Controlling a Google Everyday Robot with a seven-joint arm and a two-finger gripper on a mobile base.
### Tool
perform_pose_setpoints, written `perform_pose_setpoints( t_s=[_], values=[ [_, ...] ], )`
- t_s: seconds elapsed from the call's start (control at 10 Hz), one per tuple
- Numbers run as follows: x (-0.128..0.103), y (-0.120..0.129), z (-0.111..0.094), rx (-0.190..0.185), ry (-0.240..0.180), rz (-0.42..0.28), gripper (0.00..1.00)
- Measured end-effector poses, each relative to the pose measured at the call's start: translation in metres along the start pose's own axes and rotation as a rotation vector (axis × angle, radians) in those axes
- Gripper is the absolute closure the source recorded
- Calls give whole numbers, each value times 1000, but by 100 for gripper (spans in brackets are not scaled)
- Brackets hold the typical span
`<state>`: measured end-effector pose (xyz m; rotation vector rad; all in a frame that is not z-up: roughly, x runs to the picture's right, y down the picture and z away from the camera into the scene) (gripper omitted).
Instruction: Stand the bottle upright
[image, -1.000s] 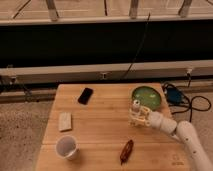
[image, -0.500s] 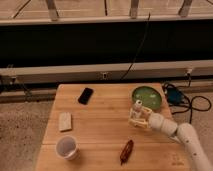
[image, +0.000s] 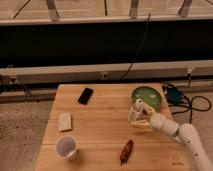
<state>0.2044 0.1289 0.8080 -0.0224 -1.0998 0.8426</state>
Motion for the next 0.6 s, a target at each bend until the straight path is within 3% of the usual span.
perform_pose_setpoints(
  t_s=[0.2,0.4,0.5,0.6],
  values=[
    [-1,-2,-6,7,18,-15,23],
    [2,-1,-3,5,-1,0,39],
    [0,7,5,-8,-5,-1,42],
    [-2,11,10,-6,-5,-4,39]
  ],
)
